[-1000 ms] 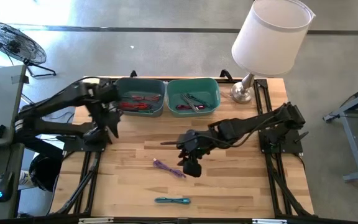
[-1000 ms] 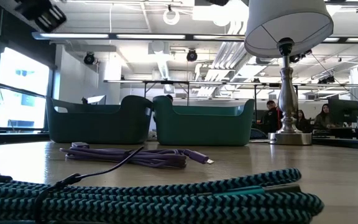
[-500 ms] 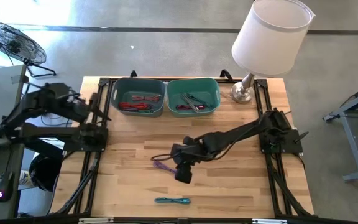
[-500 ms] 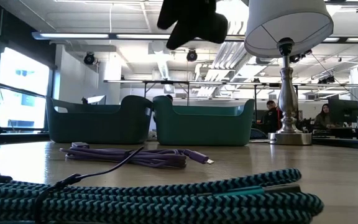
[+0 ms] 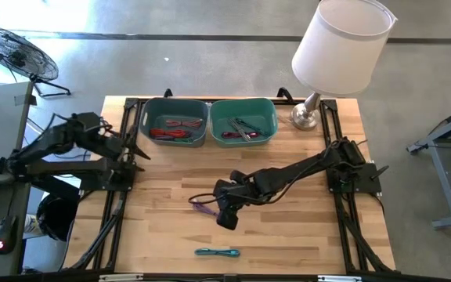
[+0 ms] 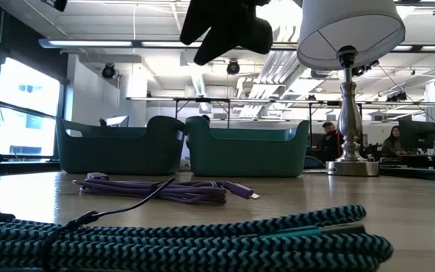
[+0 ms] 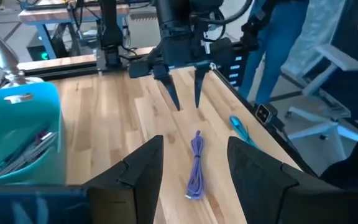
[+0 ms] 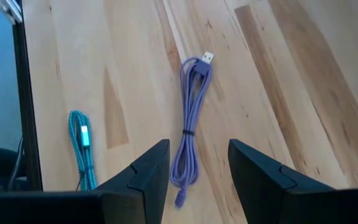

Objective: Pick & Place USB Port
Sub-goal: Put the purple charger cable into the blue bin

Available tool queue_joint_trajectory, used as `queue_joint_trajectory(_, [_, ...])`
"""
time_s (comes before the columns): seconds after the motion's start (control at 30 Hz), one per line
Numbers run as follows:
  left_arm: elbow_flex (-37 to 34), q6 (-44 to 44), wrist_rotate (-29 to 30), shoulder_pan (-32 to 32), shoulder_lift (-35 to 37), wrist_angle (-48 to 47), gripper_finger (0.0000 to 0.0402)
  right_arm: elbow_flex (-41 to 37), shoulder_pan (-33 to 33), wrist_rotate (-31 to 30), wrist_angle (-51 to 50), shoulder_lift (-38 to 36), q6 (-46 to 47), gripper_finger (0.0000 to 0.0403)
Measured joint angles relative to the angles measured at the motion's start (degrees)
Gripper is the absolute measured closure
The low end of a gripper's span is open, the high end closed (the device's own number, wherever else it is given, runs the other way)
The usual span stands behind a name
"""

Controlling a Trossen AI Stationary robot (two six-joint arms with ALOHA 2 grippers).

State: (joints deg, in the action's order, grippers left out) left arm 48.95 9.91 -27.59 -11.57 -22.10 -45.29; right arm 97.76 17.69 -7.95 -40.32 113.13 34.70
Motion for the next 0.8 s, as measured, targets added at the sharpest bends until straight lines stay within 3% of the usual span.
queue_joint_trajectory(0.23, [-6.34,-1.41,0.05,0.00,3.36,4.90,0.0227,0.00,0.55,-0.25,1.36,2.75,1.55,0.0247])
queue_joint_trajectory(0.8, [-6.49,-0.63,2.66,0.00,4.01,5.27,0.0228,0.00,-0.11,1.80,0.46,8.06,2.93,0.0258])
